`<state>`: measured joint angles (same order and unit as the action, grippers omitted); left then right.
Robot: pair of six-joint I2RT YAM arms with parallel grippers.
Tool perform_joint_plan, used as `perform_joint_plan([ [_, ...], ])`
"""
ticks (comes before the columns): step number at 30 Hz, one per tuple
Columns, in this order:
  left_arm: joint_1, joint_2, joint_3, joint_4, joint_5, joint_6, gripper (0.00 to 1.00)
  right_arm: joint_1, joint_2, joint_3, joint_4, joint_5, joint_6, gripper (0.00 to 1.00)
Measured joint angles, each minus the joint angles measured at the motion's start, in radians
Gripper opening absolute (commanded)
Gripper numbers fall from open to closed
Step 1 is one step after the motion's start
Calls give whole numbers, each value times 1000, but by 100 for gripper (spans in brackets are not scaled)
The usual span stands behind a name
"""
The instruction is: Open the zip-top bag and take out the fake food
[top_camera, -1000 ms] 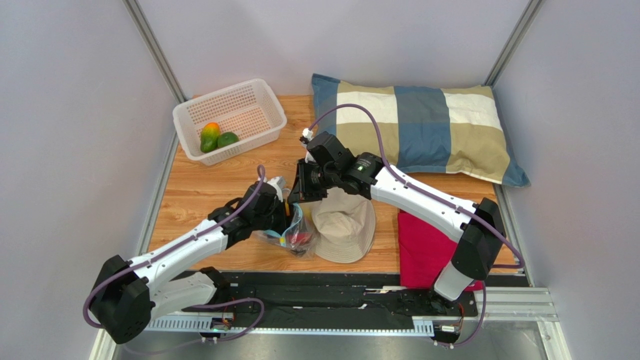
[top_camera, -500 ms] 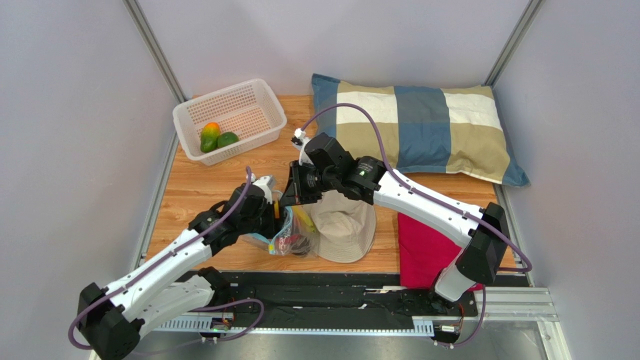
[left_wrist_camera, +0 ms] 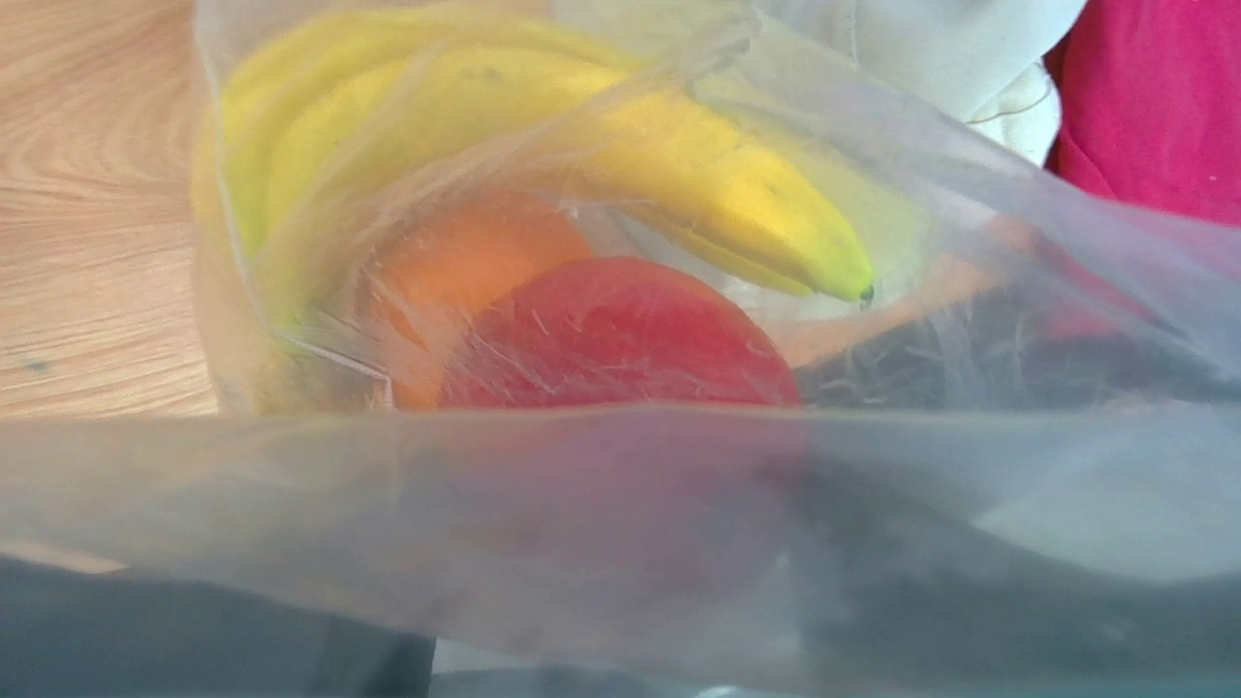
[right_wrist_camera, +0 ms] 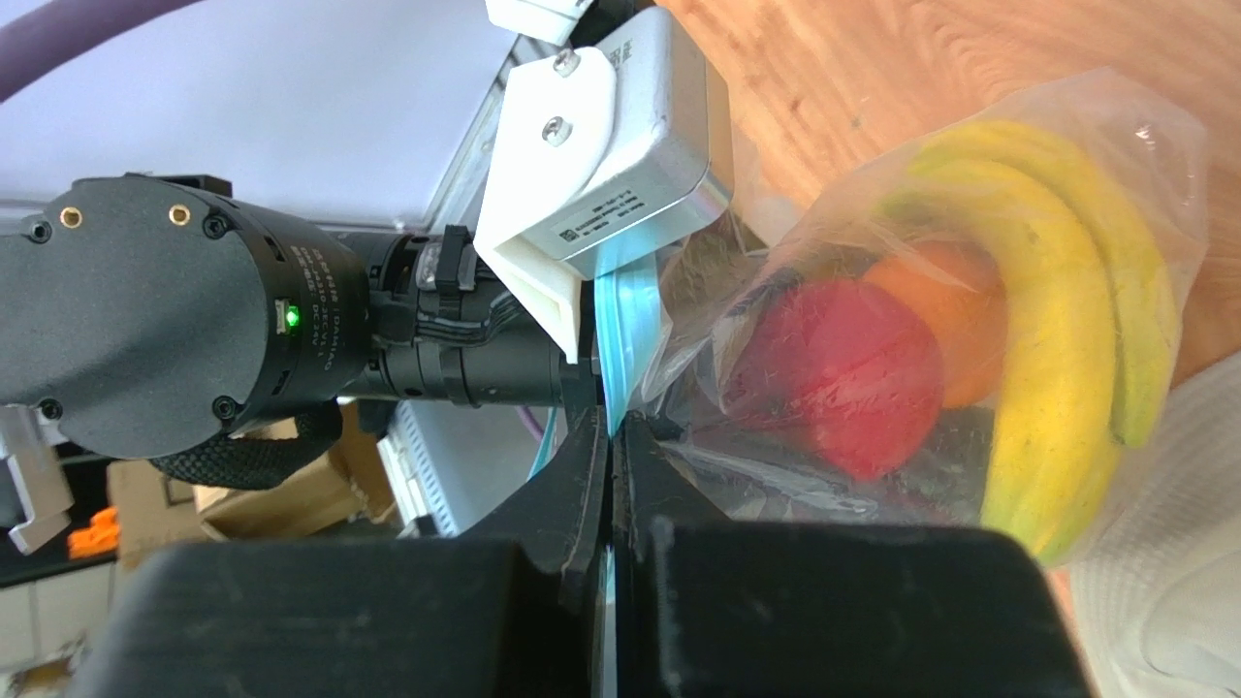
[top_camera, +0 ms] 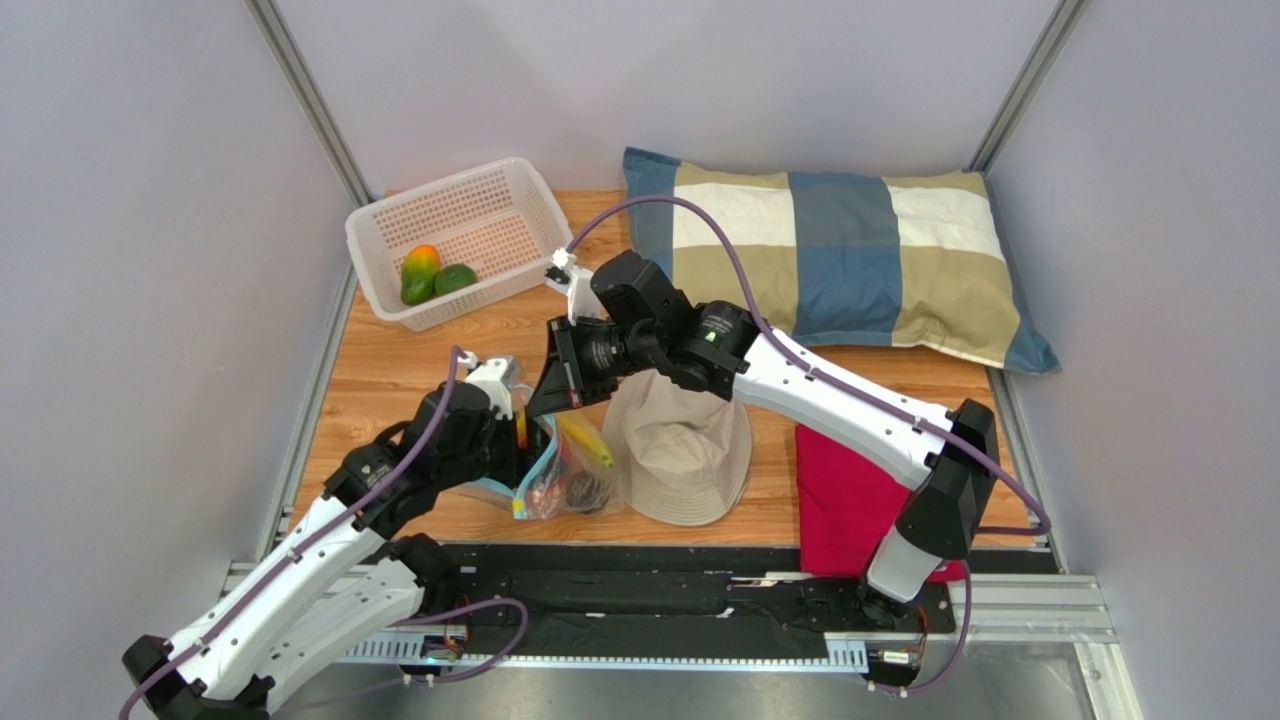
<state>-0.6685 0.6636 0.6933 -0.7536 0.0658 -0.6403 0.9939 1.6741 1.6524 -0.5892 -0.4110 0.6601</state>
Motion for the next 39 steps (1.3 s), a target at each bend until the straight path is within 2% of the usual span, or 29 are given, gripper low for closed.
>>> perform_joint_plan([
  [6, 2, -78, 11, -71, -47, 40, 0, 9, 18, -2, 52, -68, 36, 0],
  [10, 2, -76, 92, -175, -117, 49, 0, 15, 36, 32, 79, -89, 47, 0],
  [15, 7, 29, 286, -300, -214, 78, 0, 17, 13, 55, 144, -58, 42, 0],
  [18, 58, 124, 407, -314, -224, 108, 0, 16, -11, 47, 174, -8, 23, 0],
  [21, 195, 224, 498, -270, -160, 129, 0, 10, -21, 37, 211, 50, 5, 0],
  [24, 327, 277, 514, -167, -41, 126, 0, -29, -9, 9, 202, 154, -30, 0],
  [26, 374, 322, 522, -105, 35, 121, 0, -57, 35, -3, 192, 183, -40, 0],
  [31, 409, 417, 526, -47, 109, 143, 0, -103, 81, 1, 159, 178, -53, 0],
  [39, 417, 332, 383, 54, 219, 121, 0, -145, 141, 146, -53, 84, -79, 0],
])
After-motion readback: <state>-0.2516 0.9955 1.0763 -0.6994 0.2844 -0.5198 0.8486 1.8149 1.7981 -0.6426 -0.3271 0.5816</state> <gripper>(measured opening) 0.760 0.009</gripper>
